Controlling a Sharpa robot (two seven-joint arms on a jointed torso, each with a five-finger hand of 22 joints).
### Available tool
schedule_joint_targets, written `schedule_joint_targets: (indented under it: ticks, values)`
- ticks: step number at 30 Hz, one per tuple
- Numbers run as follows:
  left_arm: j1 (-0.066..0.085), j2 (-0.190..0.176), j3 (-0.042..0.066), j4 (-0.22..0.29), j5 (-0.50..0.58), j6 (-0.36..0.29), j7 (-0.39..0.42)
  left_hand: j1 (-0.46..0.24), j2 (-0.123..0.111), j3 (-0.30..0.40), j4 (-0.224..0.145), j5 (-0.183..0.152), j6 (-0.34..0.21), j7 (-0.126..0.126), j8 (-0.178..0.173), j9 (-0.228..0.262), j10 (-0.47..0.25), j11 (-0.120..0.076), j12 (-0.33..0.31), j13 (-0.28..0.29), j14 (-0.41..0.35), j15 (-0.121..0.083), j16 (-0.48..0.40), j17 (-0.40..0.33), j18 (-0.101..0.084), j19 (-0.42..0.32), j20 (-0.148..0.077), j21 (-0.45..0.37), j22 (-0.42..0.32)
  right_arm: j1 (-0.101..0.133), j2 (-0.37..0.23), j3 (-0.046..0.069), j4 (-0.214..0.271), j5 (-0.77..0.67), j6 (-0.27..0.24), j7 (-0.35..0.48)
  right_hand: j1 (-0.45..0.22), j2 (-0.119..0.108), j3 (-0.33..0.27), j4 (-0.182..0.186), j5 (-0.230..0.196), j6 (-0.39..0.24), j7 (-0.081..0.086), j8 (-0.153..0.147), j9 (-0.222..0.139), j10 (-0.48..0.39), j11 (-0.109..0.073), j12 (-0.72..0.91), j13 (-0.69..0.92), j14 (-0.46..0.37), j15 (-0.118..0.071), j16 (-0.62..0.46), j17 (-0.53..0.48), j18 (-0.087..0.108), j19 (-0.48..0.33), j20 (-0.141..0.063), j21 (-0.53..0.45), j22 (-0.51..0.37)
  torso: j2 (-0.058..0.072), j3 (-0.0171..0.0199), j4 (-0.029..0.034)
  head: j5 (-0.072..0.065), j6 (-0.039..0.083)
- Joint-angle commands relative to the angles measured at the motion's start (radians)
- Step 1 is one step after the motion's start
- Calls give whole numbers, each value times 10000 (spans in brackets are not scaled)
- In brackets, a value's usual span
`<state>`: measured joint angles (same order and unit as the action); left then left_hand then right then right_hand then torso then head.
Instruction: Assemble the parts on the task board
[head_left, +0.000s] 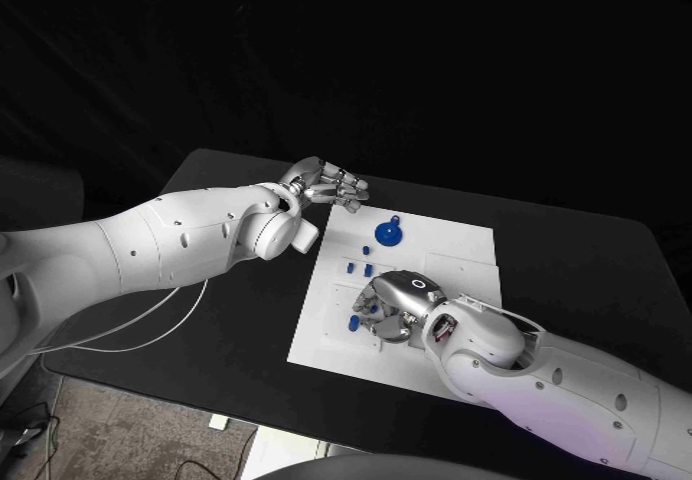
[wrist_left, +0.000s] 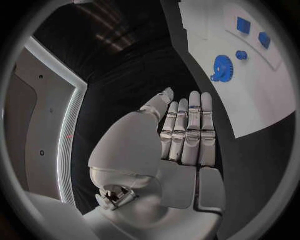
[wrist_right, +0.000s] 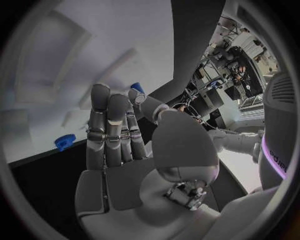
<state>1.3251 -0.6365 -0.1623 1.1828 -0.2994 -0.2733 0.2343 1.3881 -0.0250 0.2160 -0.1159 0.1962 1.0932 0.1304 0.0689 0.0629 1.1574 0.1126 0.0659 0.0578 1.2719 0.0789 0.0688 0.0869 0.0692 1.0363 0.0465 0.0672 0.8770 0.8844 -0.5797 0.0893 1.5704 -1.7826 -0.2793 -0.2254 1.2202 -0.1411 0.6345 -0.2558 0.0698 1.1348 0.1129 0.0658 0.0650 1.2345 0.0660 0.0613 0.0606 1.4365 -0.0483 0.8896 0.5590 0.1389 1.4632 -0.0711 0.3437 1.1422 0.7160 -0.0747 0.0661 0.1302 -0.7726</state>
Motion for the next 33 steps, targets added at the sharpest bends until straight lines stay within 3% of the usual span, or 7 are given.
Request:
schedule_joint_targets:
  ticks: [1,8,17,24,27,29,33]
  values:
    - [13,4,7,5,-5,156,26,116,-13,-25,54,-60,-33,19,-34,14,-61,9,-53,4,-88,-12,-42,-14,148,3,88,19,-16,-8,-121,1,162,277,-816,135,-7,-130,210,29,73,-54,5,-32,-9,-62,-16,-20,-8,-16,59,59,-21,100,384,69,76,56,-1,0,-6,-26,17]
    - [13,-15,7,-43,-12,165,23,116,-13,-25,54,-60,-33,19,-34,14,-61,9,-53,4,-88,-12,-42,-14,148,3,88,19,-16,-6,-492,142,568,1237,-1312,529,-109,-145,-189,313,493,-78,-14,-31,-9,0,-45,-17,-6,5,52,142,-33,106,416,69,179,83,-3,8,-6,-129,65]
    - [13,-62,4,-103,-24,219,5,129,-18,-29,38,-53,-25,18,-33,14,-116,29,-57,3,-143,9,-48,-26,163,-10,104,15,-4,-2,-1241,801,1076,3062,-1417,776,-264,79,-843,501,910,182,-119,-15,17,294,-160,-13,1,-5,3,288,-53,19,427,40,517,103,-12,7,-22,-459,107]
    - [11,-106,-7,-102,-158,-14,9,103,-23,-48,49,-48,-39,18,-32,14,-89,20,-50,4,-118,2,-36,-19,173,-2,114,21,12,14,-2457,1455,1380,4899,-666,583,-475,260,-2102,824,597,655,-441,-2,114,2289,-816,457,755,7,-389,181,-84,-246,418,-306,373,-28,-56,11,-93,-796,160]
    - [9,-136,-27,-104,-197,-100,36,84,-32,-47,57,-45,-127,39,-47,7,-35,4,-48,4,-90,-9,-33,-12,173,15,109,21,11,33,-3007,1554,1461,5499,-191,340,-374,475,-3188,1049,726,805,-598,4,150,2508,-1072,2227,2651,81,-565,226,1,-532,460,-520,750,71,-84,17,-131,-980,162]
    - [8,-159,-47,-101,-206,-122,47,72,-33,-45,66,-54,-143,42,-41,9,-14,-2,-52,4,-83,-10,-34,-9,171,24,107,20,7,40,-3270,1585,1491,5728,153,94,-377,762,-3854,1443,645,759,-578,52,264,1154,-1198,4649,5703,76,-620,590,398,-700,480,-581,1333,322,-96,30,-150,-1060,172]
    - [4,-201,-116,-90,-204,-135,63,34,-35,-39,93,-61,-153,34,-36,11,71,-28,-54,3,-54,-22,-33,1,166,51,100,16,-12,46,-3644,1617,1527,5968,998,-613,-685,643,-4049,2150,293,659,-647,-11,436,846,-1130,6198,7557,-89,-585,1003,989,-682,478,-590,1920,619,-123,80,-193,-1178,145]
